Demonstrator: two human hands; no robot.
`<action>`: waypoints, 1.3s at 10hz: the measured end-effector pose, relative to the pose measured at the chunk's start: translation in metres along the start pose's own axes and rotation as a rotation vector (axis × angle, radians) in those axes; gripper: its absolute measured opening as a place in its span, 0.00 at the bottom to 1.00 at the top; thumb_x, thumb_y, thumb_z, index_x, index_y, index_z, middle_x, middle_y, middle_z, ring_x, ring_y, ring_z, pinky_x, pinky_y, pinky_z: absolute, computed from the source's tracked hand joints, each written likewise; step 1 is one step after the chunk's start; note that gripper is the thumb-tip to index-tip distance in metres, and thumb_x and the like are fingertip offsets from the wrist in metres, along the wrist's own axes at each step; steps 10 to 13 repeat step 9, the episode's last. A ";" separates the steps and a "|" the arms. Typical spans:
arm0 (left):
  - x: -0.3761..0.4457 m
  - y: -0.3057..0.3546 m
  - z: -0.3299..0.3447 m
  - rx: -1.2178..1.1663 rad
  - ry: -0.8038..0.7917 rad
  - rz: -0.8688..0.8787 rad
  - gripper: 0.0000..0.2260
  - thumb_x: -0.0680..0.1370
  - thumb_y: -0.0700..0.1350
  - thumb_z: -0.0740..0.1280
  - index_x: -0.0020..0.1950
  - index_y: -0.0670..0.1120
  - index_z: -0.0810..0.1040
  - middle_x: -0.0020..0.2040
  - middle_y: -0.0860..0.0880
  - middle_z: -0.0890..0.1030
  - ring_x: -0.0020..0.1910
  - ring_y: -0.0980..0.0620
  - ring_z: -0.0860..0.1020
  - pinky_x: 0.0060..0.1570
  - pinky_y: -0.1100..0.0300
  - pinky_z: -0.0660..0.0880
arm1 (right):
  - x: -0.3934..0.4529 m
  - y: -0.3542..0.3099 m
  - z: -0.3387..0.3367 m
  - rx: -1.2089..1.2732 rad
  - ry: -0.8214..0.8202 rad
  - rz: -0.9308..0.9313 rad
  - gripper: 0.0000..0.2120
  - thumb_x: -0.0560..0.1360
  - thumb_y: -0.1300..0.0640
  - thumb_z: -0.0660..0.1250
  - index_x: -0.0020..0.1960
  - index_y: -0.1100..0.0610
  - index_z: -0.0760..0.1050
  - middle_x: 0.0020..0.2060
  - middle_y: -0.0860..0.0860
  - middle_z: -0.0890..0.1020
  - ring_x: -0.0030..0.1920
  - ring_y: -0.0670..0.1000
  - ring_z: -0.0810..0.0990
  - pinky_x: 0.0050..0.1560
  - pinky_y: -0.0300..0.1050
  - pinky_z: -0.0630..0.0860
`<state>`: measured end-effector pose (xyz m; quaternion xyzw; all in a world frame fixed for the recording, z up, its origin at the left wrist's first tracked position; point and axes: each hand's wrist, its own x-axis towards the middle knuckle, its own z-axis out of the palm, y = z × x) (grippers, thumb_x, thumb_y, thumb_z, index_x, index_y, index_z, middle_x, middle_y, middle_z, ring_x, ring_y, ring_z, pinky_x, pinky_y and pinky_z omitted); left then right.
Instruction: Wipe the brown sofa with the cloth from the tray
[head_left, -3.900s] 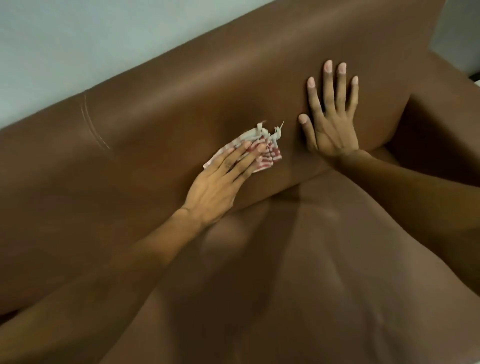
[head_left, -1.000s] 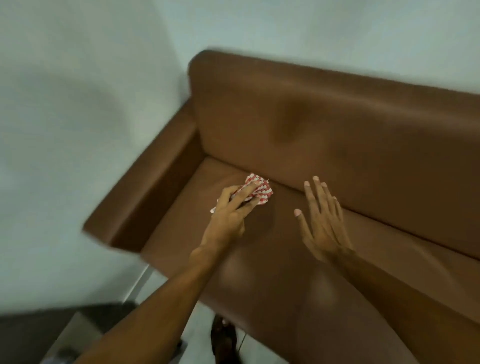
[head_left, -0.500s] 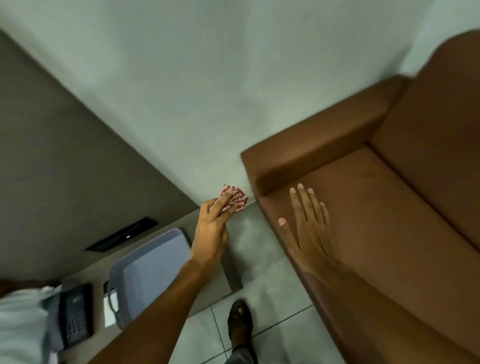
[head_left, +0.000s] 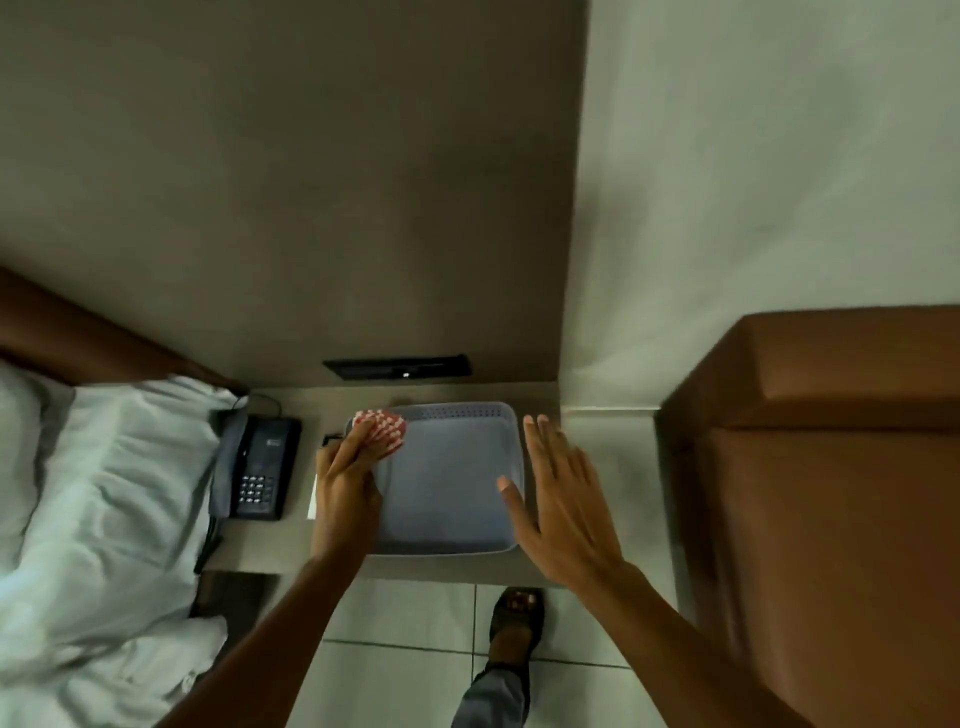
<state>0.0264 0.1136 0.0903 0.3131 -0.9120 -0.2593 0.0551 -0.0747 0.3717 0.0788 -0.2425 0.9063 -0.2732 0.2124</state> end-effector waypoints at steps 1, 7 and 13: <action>0.013 -0.041 0.026 -0.085 0.004 -0.087 0.27 0.80 0.26 0.68 0.78 0.42 0.77 0.77 0.37 0.72 0.72 0.42 0.72 0.75 0.46 0.74 | 0.023 -0.009 0.046 0.025 -0.136 -0.010 0.42 0.87 0.29 0.48 0.89 0.44 0.29 0.91 0.48 0.37 0.92 0.51 0.39 0.93 0.54 0.45; 0.017 -0.168 0.139 0.022 -0.434 -0.057 0.36 0.85 0.63 0.49 0.89 0.46 0.51 0.91 0.46 0.46 0.90 0.40 0.43 0.88 0.37 0.49 | 0.087 0.012 0.194 -0.308 -0.506 0.103 0.39 0.89 0.35 0.55 0.92 0.53 0.48 0.91 0.55 0.39 0.91 0.64 0.46 0.91 0.64 0.53; 0.019 -0.157 0.125 0.003 -0.272 -0.046 0.31 0.85 0.53 0.58 0.88 0.48 0.58 0.89 0.45 0.57 0.89 0.39 0.54 0.84 0.30 0.59 | 0.080 -0.002 0.167 -0.332 -0.474 0.091 0.37 0.90 0.37 0.55 0.92 0.52 0.48 0.92 0.55 0.42 0.92 0.61 0.46 0.91 0.60 0.49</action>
